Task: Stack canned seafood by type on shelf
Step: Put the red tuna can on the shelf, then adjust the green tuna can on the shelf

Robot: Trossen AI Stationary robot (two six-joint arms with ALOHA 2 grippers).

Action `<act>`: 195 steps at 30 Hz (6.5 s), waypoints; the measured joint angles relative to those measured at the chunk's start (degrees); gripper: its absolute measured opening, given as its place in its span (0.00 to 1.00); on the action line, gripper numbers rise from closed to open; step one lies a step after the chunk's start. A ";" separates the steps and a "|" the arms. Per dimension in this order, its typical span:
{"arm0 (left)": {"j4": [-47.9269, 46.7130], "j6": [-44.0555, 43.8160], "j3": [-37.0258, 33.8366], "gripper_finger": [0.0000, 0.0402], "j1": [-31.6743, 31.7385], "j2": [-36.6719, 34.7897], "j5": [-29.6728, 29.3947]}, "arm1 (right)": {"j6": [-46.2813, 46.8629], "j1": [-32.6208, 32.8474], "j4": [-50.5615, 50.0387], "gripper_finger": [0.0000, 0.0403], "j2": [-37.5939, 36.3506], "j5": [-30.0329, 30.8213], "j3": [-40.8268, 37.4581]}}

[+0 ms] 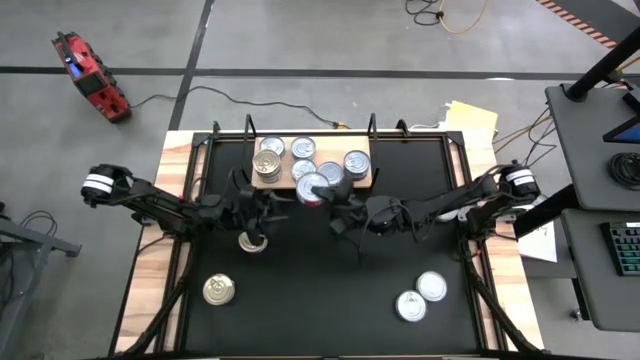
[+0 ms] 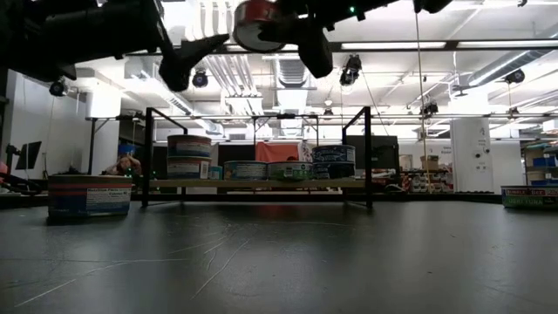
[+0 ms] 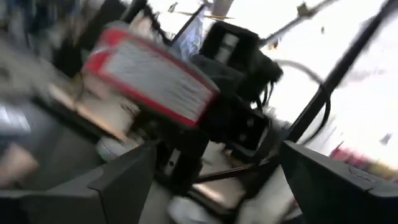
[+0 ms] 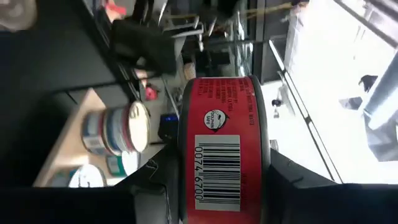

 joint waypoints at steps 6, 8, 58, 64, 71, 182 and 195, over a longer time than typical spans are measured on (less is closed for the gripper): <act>-0.55 26.61 0.00 0.80 0.00 -2.58 -0.02 | 5.62 -5.00 -1.18 0.34 -0.26 0.00 -0.21; -2.19 31.76 0.00 0.80 0.01 -4.39 -1.37 | 10.62 -7.14 -2.32 0.34 -0.26 0.07 -0.55; -64.76 32.88 4.46 0.80 -0.57 -26.86 -36.44 | 56.08 -27.65 -65.84 0.32 20.65 -2.97 37.20; -66.45 32.71 5.03 0.80 -0.79 -26.99 -36.46 | 56.48 -27.66 -64.65 0.32 21.43 -3.19 37.20; -67.25 32.96 5.03 0.80 -0.81 -27.38 -36.46 | 57.81 -28.12 -63.68 0.32 22.12 -3.02 37.18; -69.39 33.03 5.62 0.80 -1.77 -27.55 -36.40 | 68.03 -28.39 -60.65 0.50 21.15 -15.50 34.04; -69.23 33.03 5.62 0.80 -1.77 -27.55 -36.42 | 88.00 -36.42 -61.81 0.13 21.20 -28.49 39.69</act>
